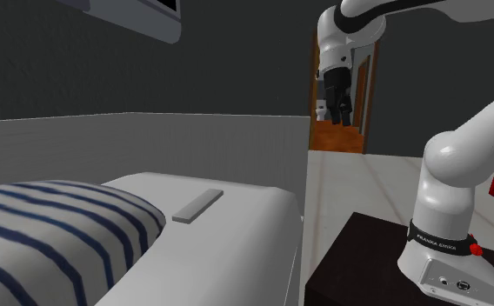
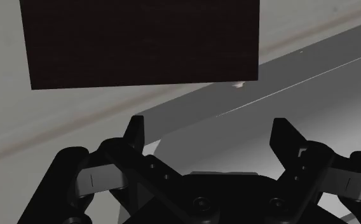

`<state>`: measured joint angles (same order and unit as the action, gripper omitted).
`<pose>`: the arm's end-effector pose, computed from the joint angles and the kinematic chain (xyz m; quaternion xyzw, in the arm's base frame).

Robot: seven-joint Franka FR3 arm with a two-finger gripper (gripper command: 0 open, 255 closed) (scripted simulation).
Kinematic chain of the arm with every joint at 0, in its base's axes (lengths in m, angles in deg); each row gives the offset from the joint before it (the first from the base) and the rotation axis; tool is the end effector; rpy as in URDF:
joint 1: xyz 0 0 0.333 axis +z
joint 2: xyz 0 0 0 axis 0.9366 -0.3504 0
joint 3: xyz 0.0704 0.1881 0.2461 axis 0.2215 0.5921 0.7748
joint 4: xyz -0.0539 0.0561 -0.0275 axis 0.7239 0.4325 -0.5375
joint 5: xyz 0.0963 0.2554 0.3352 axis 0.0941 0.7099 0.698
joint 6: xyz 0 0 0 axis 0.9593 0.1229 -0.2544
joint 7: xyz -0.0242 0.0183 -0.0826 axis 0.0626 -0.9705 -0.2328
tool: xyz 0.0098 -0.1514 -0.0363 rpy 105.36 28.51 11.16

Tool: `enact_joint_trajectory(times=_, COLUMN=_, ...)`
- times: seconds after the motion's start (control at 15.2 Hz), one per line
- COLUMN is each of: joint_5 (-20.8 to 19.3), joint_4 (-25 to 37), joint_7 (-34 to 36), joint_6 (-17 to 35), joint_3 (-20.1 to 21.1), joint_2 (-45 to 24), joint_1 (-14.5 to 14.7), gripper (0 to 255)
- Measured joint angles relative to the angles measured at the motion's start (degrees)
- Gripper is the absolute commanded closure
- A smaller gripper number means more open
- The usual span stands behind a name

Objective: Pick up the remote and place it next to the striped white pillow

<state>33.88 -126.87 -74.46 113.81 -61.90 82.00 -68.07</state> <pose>0.3245 0.0032 0.4966 -0.9902 0.0182 0.1172 0.0742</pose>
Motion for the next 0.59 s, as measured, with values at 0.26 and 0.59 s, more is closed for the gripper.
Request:
enact_joint_trajectory(times=0.26, joint_5=2.5, joint_4=-1.3, joint_7=5.0, joint_6=2.8, joint_3=3.1, joint_2=-0.4, joint_1=0.1, gripper=0)
enact_joint_trajectory(times=0.59, joint_5=7.8, joint_4=-2.8, joint_7=16.7, joint_6=10.8, joint_3=10.5, joint_2=-3.8, joint_1=0.4, gripper=0)
